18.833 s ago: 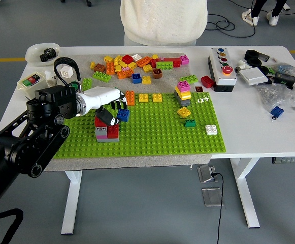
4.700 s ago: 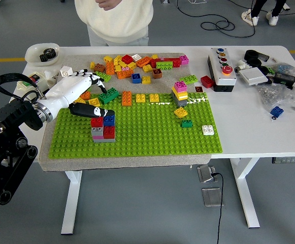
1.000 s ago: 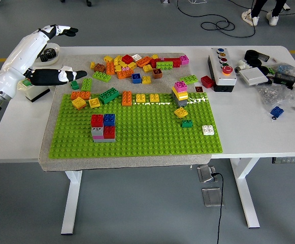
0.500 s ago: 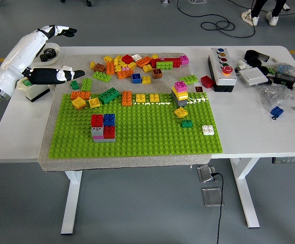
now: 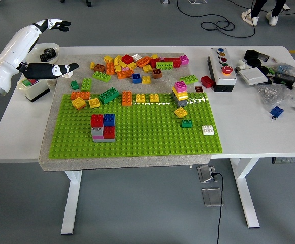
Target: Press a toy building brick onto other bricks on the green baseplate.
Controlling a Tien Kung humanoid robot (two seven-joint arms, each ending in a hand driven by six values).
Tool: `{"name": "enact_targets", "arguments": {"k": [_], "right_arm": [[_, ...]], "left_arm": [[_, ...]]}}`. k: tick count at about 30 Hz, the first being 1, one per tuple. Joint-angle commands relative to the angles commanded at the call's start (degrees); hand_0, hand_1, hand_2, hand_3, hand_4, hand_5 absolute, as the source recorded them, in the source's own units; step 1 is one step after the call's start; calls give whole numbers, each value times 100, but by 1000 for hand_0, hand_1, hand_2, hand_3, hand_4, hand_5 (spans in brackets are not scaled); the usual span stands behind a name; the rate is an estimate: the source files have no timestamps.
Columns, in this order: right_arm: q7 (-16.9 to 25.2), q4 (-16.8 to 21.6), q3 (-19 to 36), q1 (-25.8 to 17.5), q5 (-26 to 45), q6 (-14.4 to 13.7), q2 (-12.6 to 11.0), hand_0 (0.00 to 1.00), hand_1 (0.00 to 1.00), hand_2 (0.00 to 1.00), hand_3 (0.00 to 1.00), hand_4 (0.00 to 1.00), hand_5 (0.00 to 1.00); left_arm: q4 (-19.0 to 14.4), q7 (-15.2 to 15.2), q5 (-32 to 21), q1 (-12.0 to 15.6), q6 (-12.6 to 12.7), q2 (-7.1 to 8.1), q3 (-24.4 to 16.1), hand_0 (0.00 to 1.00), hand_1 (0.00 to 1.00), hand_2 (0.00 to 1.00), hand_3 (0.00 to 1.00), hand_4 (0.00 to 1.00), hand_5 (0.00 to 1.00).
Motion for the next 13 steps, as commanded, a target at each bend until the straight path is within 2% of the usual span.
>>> {"name": "enact_targets", "arguments": {"k": [5,6,13], "right_arm": [[7,0,-28,17,8,0,6,751,643,682,602,854,511],[7,0,-33,18,1,3,6,751,643,682,602,854,511],[1,0,-46,-8,-15,18,11,751,643,682,602,854,511]], "left_arm": [[25,1,32,-27,-17,-14,-50,640,734,655,713,359,2],[25,-1,36,-40,-7,-12,-62,621,715,622,708,313,2],[30,-12,-8,-48,8,-19,-74,621,715,622,708,313,2]]}}
